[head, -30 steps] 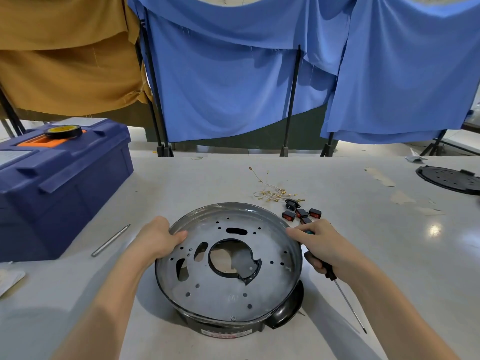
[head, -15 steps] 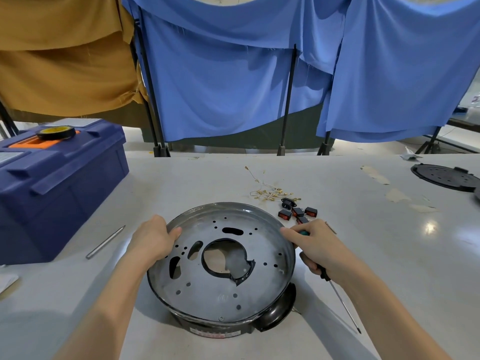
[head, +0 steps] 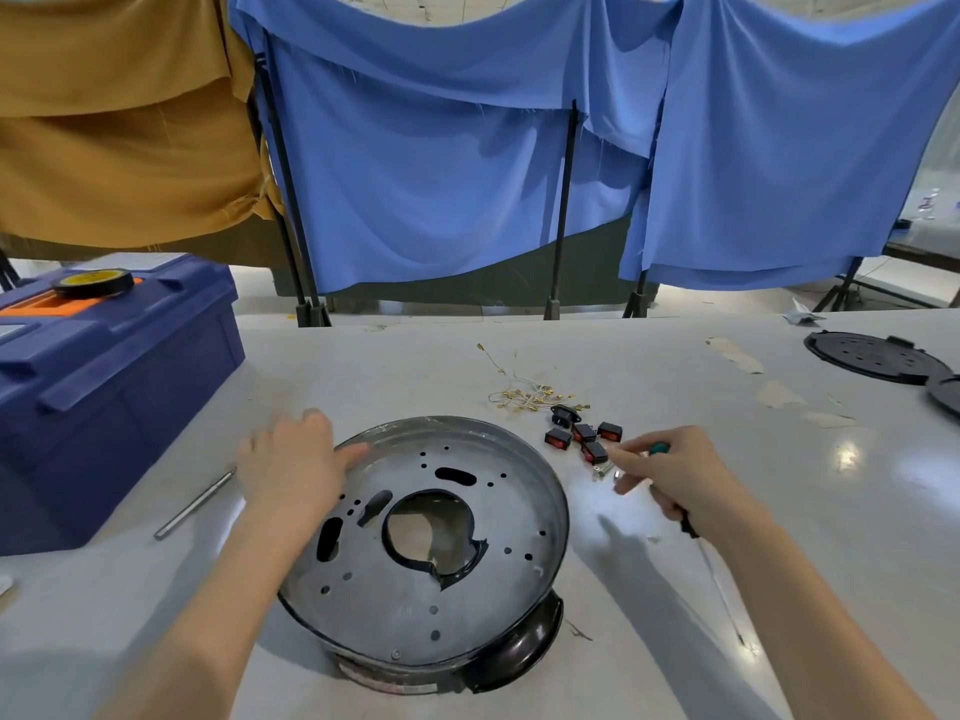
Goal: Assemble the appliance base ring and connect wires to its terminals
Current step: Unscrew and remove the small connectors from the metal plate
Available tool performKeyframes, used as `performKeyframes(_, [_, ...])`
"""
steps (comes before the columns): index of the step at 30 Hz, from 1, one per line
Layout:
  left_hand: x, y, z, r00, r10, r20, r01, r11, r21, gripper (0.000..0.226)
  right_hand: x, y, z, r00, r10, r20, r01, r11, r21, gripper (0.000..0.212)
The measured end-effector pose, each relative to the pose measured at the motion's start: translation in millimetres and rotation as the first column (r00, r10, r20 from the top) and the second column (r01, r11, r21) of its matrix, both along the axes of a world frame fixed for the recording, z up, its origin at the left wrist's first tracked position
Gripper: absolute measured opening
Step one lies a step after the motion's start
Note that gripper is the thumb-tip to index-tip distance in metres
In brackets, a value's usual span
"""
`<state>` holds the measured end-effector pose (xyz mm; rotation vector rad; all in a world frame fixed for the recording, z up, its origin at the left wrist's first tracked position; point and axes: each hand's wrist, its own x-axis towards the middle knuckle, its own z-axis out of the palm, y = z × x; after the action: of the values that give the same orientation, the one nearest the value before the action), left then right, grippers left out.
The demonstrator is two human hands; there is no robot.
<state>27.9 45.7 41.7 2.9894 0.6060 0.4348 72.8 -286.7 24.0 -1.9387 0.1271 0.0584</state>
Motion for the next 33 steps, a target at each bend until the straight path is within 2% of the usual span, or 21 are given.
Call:
performKeyframes(1, [-3.1, -10.7, 2.5, 0.993, -0.088, 0.085, 0.087, 0.996, 0.019, 0.042, 5.9, -9.4, -1.2, 0.999, -0.044, -0.004, 0.044, 0.998, -0.039, 0.013])
performKeyframes(2, [-6.6, -22.5, 4.1, 0.968, -0.213, 0.135, 0.223, 0.973, -0.066, 0.039, 10.6, -16.7, -2.4, 0.997, -0.076, -0.018, 0.074, 0.993, -0.089, 0.009])
performKeyframes(3, [-10.5, -35.5, 4.9, 0.921, -0.352, 0.168, 0.383, 0.898, -0.218, 0.035, 14.3, -21.0, -3.5, 0.994, -0.099, -0.034, 0.093, 0.985, -0.144, 0.006])
performKeyframes(5, [-16.8, -61.5, 0.8, 0.810, -0.574, 0.121, 0.565, 0.708, -0.424, 0.033, 19.1, -21.1, -5.3, 0.991, -0.120, -0.056, 0.104, 0.967, -0.234, 0.003])
performKeyframes(7, [-17.3, -78.8, -10.4, 0.736, -0.674, 0.054, 0.614, 0.633, -0.471, 0.039, 22.7, -15.2, -8.9, 0.992, -0.113, -0.051, 0.093, 0.952, -0.291, 0.004])
performKeyframes(12, [-16.0, -83.9, -27.5, 0.701, -0.713, -0.029, 0.615, 0.624, -0.482, 0.045, 32.7, 3.2, -18.5, 0.999, -0.035, -0.013, 0.027, 0.924, -0.381, 0.007])
performKeyframes(20, [-21.1, -81.8, -34.1, 0.705, -0.708, 0.025, 0.620, 0.600, -0.506, 0.041, 49.9, 24.2, -27.2, 0.996, -0.075, -0.048, 0.038, 0.848, -0.528, 0.022])
performKeyframes(25, [-21.3, -82.5, -34.5, 0.704, -0.710, 0.034, 0.617, 0.587, -0.524, 0.040, 51.9, 22.4, -27.9, 0.997, -0.071, -0.009, 0.053, 0.817, -0.574, 0.013])
performKeyframes(29, [-22.5, -82.7, -32.7, 0.704, -0.710, 0.025, 0.613, 0.590, -0.525, 0.041, 49.6, 18.0, -22.9, 0.999, -0.048, 0.022, 0.052, 0.833, -0.550, 0.003])
performKeyframes(33, [-22.6, -83.8, -30.7, 0.706, -0.708, 0.017, 0.616, 0.601, -0.509, 0.044, 44.8, 5.6, -4.6, 0.996, -0.029, 0.085, 0.059, 0.929, -0.366, 0.011])
